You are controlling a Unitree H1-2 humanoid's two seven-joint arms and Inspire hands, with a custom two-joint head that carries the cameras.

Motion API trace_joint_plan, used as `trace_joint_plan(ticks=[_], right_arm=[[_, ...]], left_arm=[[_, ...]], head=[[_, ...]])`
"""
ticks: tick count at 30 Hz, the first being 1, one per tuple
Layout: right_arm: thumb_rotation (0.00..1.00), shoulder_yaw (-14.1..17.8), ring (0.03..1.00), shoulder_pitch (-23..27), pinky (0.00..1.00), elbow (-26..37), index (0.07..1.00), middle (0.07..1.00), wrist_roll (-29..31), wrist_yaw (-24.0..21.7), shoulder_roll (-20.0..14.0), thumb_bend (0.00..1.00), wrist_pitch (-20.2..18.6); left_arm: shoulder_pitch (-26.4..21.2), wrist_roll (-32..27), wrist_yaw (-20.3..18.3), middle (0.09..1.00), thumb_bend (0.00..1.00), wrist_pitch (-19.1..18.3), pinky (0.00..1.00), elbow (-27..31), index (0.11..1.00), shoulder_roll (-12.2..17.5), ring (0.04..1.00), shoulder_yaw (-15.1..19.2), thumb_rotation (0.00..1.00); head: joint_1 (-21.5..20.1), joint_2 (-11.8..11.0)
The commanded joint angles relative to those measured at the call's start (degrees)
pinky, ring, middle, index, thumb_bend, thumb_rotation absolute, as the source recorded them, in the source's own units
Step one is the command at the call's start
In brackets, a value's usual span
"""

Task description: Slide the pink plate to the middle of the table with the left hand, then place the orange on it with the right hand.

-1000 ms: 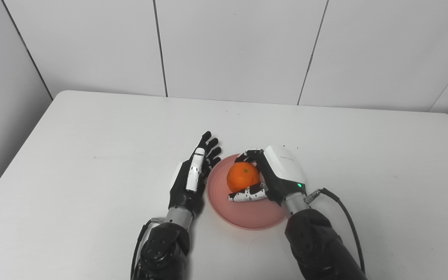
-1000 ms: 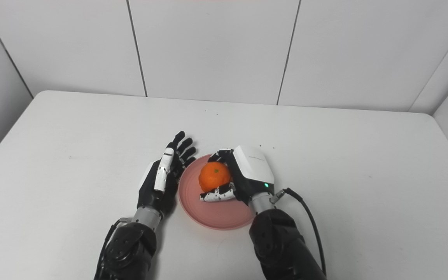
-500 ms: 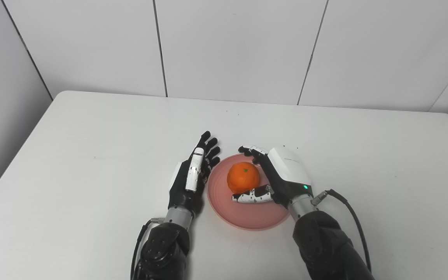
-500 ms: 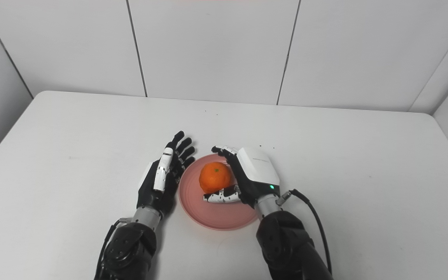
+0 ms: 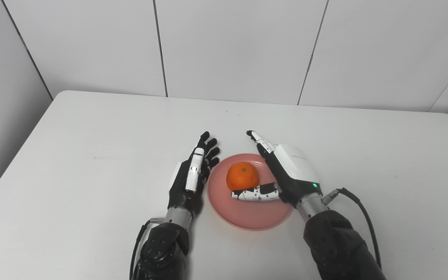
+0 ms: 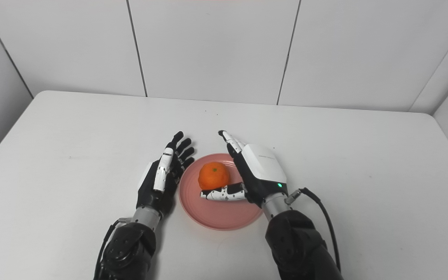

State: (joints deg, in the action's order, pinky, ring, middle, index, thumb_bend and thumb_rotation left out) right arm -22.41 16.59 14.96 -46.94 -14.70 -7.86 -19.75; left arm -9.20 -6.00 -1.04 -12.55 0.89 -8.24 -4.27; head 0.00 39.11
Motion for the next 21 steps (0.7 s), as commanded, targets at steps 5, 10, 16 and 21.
trace_joint_plan(ticks=[5, 10, 16, 21], right_arm=[[0.48, 2.0, 0.898, 0.9, 0.81, 4.5, 0.962, 0.933, 0.5, 0.4, -0.8, 1.00, 1.3], [0.51, 4.7, 0.870, -0.5, 0.75, 5.5, 0.955, 0.917, 1.4, 3.2, -0.8, 1.00, 2.6], [0.53, 8.2, 0.861, -3.6, 0.72, 6.3, 0.986, 0.943, 5.8, 6.5, 1.2, 1.00, 2.9], [0.60, 12.1, 0.878, -6.3, 0.77, 6.1, 0.979, 0.940, 11.7, 10.4, 3.2, 1.00, 4.4]], left_arm=[[0.9, 0.1, 0.1, 0.955, 0.38, -1.9, 0.94, 0.1, 0.950, 0.1, 0.943, 0.2, 1.00], [0.9, -0.1, -0.1, 0.953, 0.39, -1.3, 0.93, -0.3, 0.945, 0.3, 0.942, 0.4, 1.00], [1.0, -0.3, -0.3, 0.948, 0.38, -0.7, 0.93, -0.5, 0.943, 0.3, 0.936, 0.7, 1.00], [1.1, -0.1, -0.4, 0.950, 0.39, -0.7, 0.93, -0.3, 0.946, 0.7, 0.939, 0.7, 1.00]], head=[[-0.3, -0.2], [-0.1, -0.3], [-0.3, -0.5], [-0.3, -0.6]])
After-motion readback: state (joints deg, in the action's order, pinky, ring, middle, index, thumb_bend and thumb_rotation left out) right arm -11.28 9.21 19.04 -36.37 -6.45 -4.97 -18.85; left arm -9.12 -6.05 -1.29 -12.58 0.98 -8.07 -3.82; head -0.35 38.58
